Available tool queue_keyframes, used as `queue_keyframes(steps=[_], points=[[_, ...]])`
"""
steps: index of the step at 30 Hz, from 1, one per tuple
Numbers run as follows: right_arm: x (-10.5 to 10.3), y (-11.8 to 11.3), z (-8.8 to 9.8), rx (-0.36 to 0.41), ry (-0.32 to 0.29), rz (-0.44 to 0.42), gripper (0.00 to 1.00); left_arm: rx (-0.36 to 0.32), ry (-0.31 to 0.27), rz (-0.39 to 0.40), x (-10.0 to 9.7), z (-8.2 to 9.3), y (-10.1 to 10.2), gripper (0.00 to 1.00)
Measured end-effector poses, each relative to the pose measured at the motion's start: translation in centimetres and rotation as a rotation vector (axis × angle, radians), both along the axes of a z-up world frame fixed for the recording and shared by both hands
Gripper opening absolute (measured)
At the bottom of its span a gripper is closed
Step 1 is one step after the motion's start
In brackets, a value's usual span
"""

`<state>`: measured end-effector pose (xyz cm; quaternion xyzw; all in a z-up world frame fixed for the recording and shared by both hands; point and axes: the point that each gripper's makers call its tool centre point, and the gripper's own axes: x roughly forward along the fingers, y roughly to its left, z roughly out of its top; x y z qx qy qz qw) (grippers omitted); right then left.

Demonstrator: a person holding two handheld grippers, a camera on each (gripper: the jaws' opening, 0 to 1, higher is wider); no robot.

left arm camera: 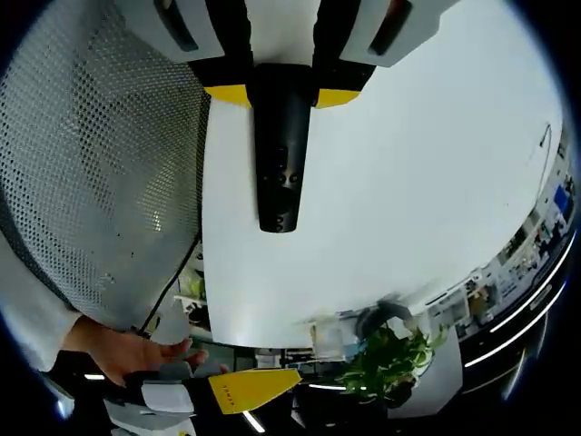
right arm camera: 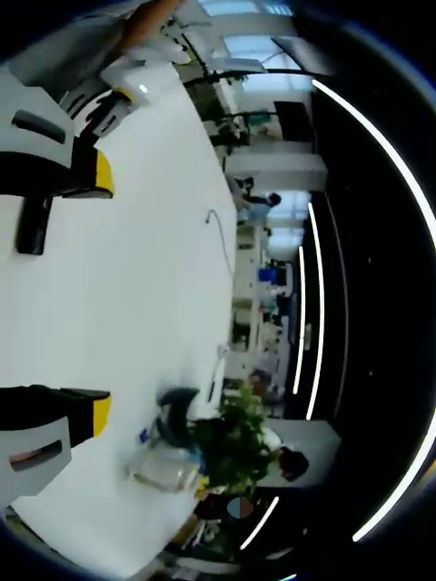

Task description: Press the specified remote control buttons in sequence, fully releasing each button before pressing the next.

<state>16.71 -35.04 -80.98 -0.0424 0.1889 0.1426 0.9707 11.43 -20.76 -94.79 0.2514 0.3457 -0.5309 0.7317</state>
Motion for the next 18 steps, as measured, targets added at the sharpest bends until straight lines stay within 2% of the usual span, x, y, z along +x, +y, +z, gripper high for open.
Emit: queue_keyframes(steps=[13,18], points=[[-0.1,0.0,-0.5,-0.011,0.023,0.002,0.84,0.038,-0.052,-0.017,5.8,0.2,0.2,0.23],[0.0,-0.1,-0.6,-0.012,0.028,-0.004,0.83,0.05,-0.065,-0.009,8.6,0.2,0.6,0.23]])
